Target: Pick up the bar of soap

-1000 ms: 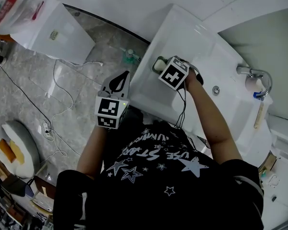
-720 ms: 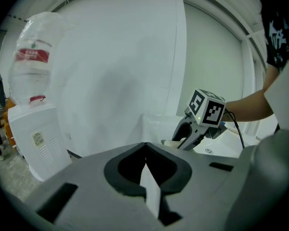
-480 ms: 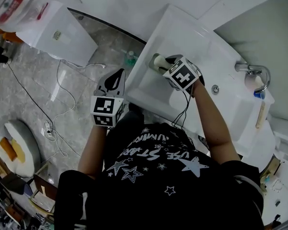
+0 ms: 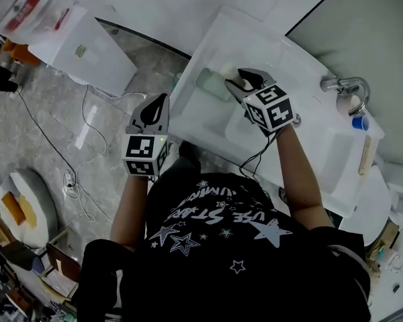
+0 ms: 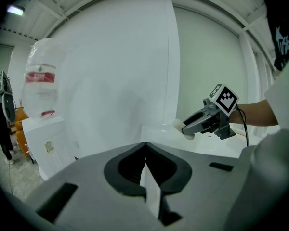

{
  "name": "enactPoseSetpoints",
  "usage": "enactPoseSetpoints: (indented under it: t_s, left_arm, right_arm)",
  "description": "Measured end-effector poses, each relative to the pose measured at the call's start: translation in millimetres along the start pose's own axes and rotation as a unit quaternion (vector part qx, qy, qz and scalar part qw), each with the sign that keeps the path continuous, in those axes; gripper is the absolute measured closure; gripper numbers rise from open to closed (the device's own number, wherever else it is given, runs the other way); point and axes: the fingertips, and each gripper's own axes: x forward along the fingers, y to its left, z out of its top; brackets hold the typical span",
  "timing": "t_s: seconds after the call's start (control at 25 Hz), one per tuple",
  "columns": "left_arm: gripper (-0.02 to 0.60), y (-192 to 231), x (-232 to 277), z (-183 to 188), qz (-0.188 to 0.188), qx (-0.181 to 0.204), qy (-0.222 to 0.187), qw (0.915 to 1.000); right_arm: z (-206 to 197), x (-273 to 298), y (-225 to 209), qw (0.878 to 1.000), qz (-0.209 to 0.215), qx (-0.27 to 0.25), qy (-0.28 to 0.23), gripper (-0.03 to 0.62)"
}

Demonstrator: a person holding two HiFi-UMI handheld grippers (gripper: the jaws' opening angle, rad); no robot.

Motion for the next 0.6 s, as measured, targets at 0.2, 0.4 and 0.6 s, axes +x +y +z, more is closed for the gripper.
enactPoseSetpoints:
  t_s: [0.2, 0.4, 0.6]
  left_arm:
    - [0.571, -17.6, -14.9, 9.3, 0.014, 0.01, -0.012, 0.9998]
    - [0.571, -45.0, -26.9, 10.1, 0.02, 0.024, -0.017, 0.9994]
    - [0.572, -80.8, -37.6, 8.8, 0.02, 0.031, -0.024, 0.999]
  right_arm:
    - [-2.0, -32.4, -0.8, 0.999, 0.001, 0.006, -0.032, 0.411]
    - [-16.3, -60.2, 3.7, 0.997, 0.015, 0.039, -0.058, 0.411]
    - [-37.0, -87.1, 14.7, 0.995, 0.033, 0.056, -0.076, 0.411]
